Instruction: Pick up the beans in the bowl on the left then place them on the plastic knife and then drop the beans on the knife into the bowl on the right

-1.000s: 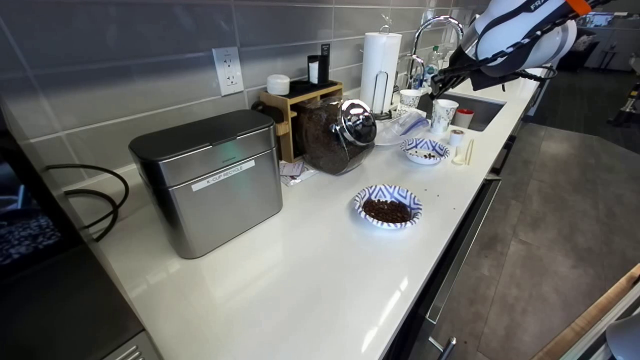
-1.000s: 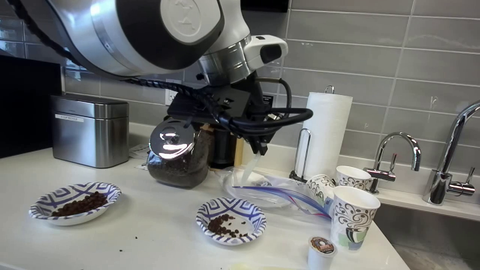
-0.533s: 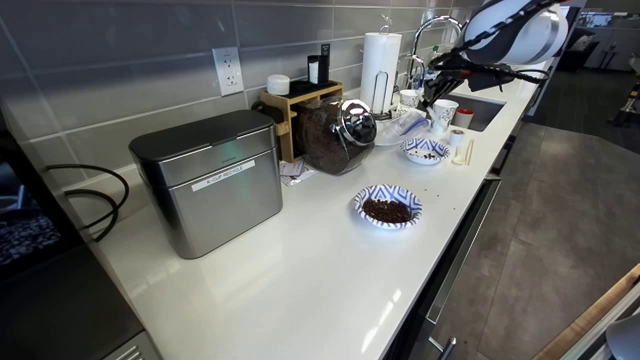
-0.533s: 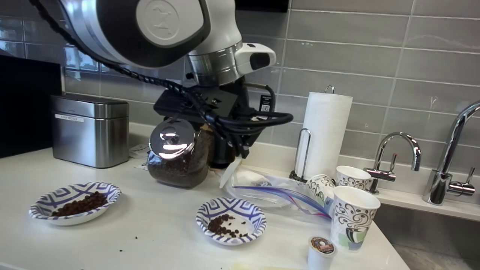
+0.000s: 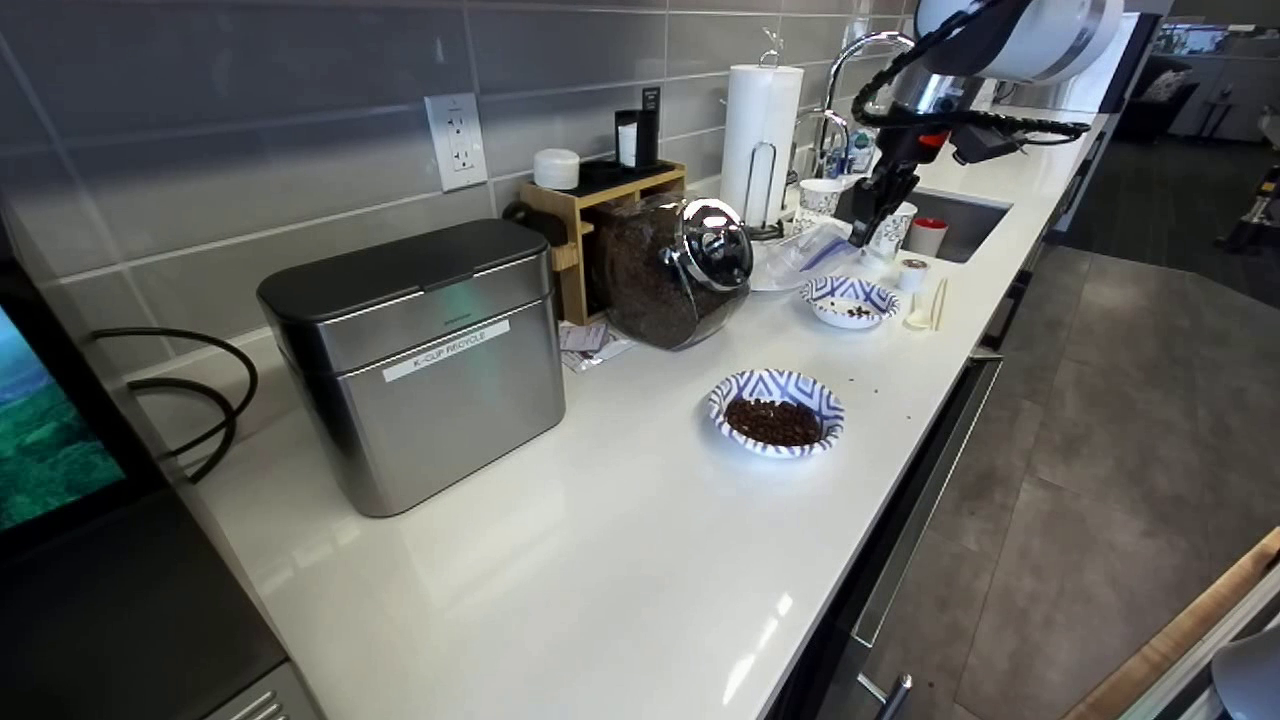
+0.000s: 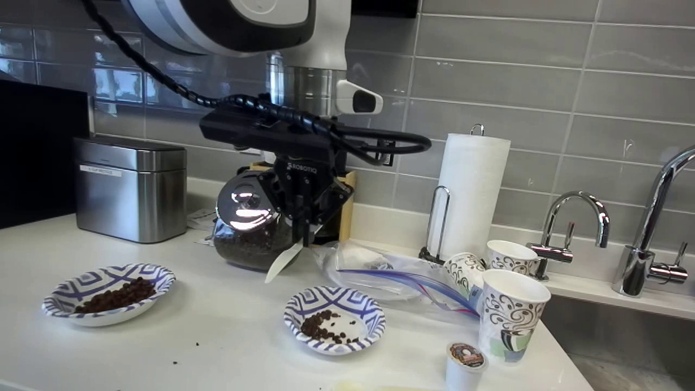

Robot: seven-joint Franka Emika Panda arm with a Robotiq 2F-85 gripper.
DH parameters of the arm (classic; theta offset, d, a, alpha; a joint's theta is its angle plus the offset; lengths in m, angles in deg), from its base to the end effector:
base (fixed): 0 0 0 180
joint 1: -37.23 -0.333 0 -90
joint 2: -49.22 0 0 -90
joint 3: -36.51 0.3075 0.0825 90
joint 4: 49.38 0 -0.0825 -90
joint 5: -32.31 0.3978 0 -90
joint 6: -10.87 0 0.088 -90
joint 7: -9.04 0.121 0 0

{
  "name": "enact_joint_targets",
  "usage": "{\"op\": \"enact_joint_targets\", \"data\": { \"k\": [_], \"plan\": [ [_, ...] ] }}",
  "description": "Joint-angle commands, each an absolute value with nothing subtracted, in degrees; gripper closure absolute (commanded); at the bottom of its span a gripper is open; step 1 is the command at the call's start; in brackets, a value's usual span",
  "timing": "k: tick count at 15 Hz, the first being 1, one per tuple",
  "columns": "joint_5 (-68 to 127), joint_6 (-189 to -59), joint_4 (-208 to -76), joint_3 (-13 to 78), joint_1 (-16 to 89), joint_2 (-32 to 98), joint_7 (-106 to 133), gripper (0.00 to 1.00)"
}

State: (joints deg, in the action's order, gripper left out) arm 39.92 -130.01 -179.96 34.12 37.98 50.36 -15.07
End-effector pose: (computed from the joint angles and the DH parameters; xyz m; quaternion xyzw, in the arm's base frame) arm 0.5455 -0.0289 0.3520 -0.9848 -0.1344 -0.1077 0.0225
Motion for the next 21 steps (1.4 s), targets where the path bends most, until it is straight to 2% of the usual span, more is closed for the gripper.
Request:
{"op": "enact_joint_targets", "data": {
  "k": [1, 11, 21],
  "plan": [
    [36.1, -124.8, -177.9, 35.4, 37.3, 48.1, -13.9, 0.97],
    [34.9, -124.1, -180.5, 40.2, 34.3, 45.7, -13.7, 0.97],
    [34.2, -126.9, -182.6, 41.4, 33.9, 40.6, -7.2, 0.97]
  ]
}}
